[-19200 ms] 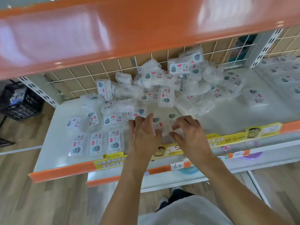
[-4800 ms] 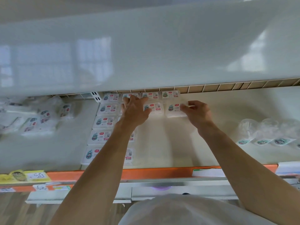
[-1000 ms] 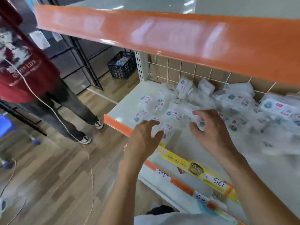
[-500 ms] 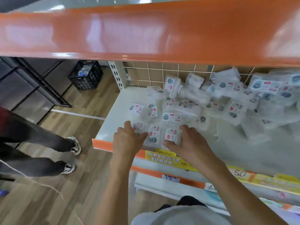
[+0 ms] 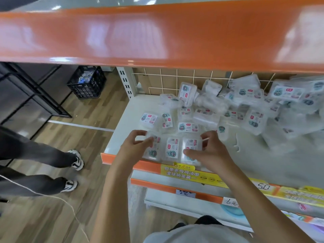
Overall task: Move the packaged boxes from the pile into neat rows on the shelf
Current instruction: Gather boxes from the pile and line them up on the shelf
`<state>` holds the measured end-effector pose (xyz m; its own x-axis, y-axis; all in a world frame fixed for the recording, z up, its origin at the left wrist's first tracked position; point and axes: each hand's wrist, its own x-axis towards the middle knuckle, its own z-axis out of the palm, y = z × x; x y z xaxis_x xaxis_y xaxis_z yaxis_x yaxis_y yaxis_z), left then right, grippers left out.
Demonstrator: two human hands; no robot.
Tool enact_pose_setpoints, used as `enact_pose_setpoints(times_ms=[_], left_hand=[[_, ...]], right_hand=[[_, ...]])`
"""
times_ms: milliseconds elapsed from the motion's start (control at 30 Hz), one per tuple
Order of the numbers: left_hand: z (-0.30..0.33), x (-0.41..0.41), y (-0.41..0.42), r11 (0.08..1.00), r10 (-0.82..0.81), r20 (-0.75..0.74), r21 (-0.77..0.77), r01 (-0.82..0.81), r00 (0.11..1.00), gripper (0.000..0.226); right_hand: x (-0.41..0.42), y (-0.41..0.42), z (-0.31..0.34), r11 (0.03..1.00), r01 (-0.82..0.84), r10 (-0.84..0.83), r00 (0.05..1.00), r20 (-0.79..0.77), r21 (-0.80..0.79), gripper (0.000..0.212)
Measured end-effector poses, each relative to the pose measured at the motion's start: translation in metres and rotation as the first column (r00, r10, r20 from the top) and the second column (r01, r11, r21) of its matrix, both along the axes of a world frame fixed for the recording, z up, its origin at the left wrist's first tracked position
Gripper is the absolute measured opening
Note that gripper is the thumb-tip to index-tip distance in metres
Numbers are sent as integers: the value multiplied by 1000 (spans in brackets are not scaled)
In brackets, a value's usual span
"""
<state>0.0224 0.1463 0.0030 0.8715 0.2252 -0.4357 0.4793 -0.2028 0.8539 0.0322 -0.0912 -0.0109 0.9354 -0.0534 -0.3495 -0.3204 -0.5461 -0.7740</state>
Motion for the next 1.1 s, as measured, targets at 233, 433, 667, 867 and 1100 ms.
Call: enact_pose_setpoints(times_ms=[233,433,667,867,1100], left_hand=[[3,-2,-2,982,21,74,-190,-7,997,22],[3,-1,-14,949,27,76,-316,-2,997,21],[-3,3,-18,884,-202,73,-416,214,977,62],[12,13,-51,870,-95,145,-468,153,985,48],[21,23,-120,815,-181,244,-505,284,953,36]], right_hand=[[3,-9,6,946,142,-137,990,-38,292,55],[5,-16,10,826,190,-147,981,-123,531,30],[0,-30,12,793,230,-185,973,-137,564,22],[-21,-59,26,749,211,-267,964,-5,628,26],[-58,-117,43,679,333,-499,863,78,654,23]])
